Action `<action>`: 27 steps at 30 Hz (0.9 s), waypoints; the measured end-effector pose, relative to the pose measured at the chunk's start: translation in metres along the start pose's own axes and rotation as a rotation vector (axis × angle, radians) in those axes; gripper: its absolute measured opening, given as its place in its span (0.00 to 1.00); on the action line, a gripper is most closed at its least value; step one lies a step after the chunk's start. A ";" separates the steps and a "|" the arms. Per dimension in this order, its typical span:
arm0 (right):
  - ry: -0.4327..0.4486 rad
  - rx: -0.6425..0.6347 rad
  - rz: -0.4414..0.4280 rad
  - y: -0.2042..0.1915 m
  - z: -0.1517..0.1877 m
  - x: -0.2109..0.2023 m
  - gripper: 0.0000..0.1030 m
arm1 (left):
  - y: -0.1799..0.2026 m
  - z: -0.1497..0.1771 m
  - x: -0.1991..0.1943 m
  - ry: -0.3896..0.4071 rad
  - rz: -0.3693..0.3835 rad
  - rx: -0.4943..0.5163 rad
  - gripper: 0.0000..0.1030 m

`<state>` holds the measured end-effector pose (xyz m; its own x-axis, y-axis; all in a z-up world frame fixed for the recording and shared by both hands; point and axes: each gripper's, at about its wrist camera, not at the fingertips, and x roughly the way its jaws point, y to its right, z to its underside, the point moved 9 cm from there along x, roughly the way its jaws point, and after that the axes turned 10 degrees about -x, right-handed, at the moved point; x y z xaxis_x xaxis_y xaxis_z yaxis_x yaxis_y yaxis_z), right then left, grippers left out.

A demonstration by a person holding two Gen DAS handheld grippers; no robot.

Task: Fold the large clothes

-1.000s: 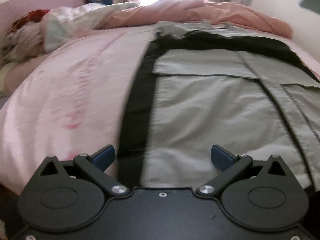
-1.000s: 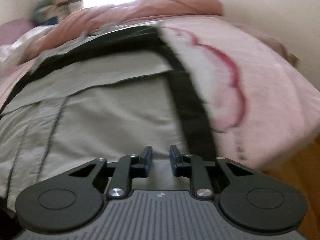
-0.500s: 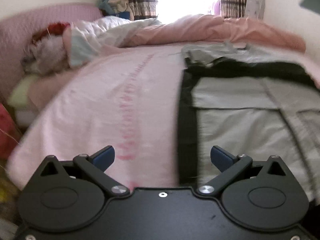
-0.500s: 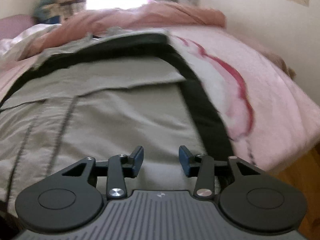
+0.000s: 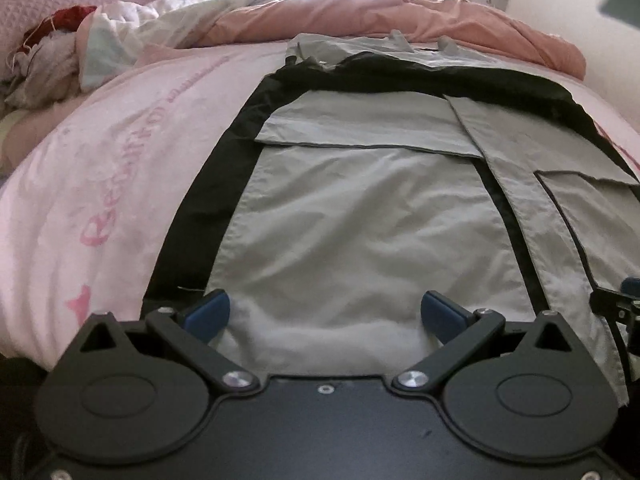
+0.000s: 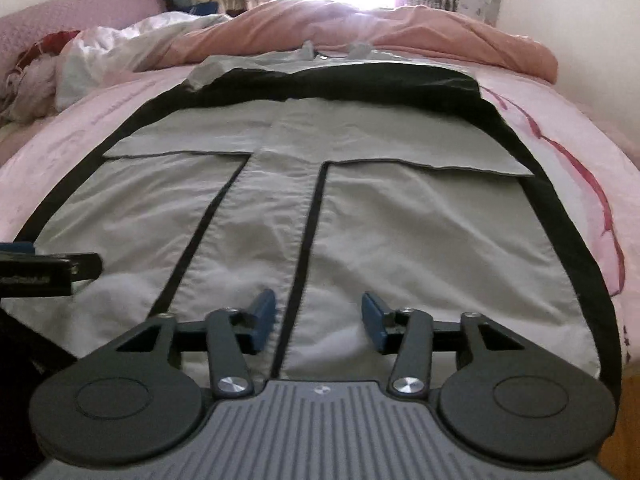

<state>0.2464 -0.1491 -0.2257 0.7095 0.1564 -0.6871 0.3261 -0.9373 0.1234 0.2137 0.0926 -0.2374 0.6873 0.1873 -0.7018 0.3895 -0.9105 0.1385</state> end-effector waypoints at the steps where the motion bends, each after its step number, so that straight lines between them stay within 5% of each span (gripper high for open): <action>1: -0.001 0.010 -0.008 0.003 0.000 0.000 0.54 | -0.001 0.000 -0.001 0.004 -0.003 0.005 1.00; 5: -0.004 0.043 -0.021 0.024 0.006 -0.004 0.56 | -0.008 -0.002 -0.005 0.009 -0.016 0.023 1.00; 9: -0.038 0.025 0.200 0.069 0.021 -0.010 0.58 | -0.031 -0.006 -0.006 0.032 -0.070 0.034 1.00; 13: -0.038 0.147 0.256 0.124 0.039 -0.028 0.62 | -0.071 -0.012 -0.007 0.020 -0.114 -0.048 1.00; 16: -0.063 0.185 0.334 0.151 0.051 -0.035 0.77 | -0.083 -0.016 -0.007 0.014 -0.079 -0.078 1.00; 22: -0.049 0.233 0.278 0.157 0.061 -0.027 0.77 | -0.057 -0.014 0.005 -0.034 0.035 -0.035 0.94; 23: -0.039 0.245 0.265 0.158 0.061 -0.024 0.75 | -0.055 -0.014 0.005 -0.028 0.035 -0.029 0.93; 25: -0.009 0.209 0.220 0.153 0.057 -0.023 0.33 | -0.050 -0.015 0.005 -0.017 0.043 -0.032 0.79; 26: -0.005 0.164 0.229 0.148 0.055 -0.025 0.24 | -0.049 -0.016 0.004 -0.007 0.045 -0.030 0.69; 27: -0.008 0.116 0.258 0.143 0.052 -0.026 0.14 | -0.048 -0.017 0.002 0.006 0.043 -0.028 0.44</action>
<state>0.2420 -0.3037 -0.2274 0.7547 -0.0941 -0.6493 0.0615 -0.9751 0.2129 0.2070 0.1430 -0.2332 0.7070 0.1505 -0.6910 0.3767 -0.9071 0.1879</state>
